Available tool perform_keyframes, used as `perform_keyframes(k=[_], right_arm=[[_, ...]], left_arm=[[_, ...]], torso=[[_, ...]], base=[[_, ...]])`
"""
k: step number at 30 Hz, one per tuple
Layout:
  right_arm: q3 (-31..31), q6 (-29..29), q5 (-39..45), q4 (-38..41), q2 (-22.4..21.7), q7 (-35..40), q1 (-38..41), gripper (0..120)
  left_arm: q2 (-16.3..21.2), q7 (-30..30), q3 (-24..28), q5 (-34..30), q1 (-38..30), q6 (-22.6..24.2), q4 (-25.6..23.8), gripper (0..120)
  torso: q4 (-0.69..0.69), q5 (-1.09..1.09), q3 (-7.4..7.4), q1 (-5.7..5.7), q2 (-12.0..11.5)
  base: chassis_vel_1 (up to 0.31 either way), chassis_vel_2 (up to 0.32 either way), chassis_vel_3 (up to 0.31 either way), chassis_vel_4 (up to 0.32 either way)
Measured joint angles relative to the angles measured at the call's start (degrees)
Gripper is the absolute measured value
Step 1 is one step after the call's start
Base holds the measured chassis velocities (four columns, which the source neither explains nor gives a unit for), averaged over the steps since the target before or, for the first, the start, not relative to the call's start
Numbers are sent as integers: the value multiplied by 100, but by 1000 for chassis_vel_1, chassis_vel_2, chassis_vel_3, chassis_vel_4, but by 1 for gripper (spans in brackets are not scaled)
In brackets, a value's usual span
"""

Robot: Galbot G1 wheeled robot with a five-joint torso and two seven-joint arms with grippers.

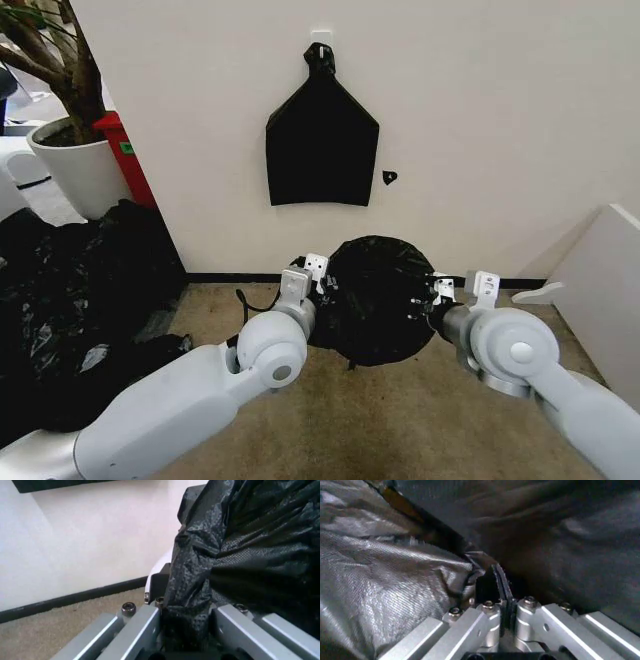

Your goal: Place the garbage bag over the trash bin.

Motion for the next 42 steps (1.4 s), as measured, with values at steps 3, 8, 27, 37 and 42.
perform_keyframes(k=[3, 8, 27, 37, 42], right_arm=[[-73, 8, -142, -157, 84, 37, 35, 0], [153, 12, -130, 120, -92, 49, -189, 0], [214, 95, 218, 765, -272, -173, -65, 0], [-509, 102, -50, -433, 394, 240, 724, 0], [-827, 116, -357, -776, 665, 293, 919, 0]], left_arm=[[-18, 7, 0, -17, -16, -23, -22, 0], [-41, 40, -37, -31, 14, -37, 57, 0], [-273, -90, -27, -333, 22, -91, 174, 0], [-191, 81, 13, 46, 9, -124, 39, 0], [-232, 158, 16, 85, 4, -188, 3, 0]], torso=[[0, 2, 0, 0, 0], [-1, 1, 0, 0, 0], [-1, 0, 0, 0, 0], [1, 0, 0, 0, 0], [0, 0, 0, 0, 0]], base=[[0, 0, 0, 0], [0, 0, 0, 0], [0, 0, 0, 0], [0, 0, 0, 0], [0, 0, 0, 0]])
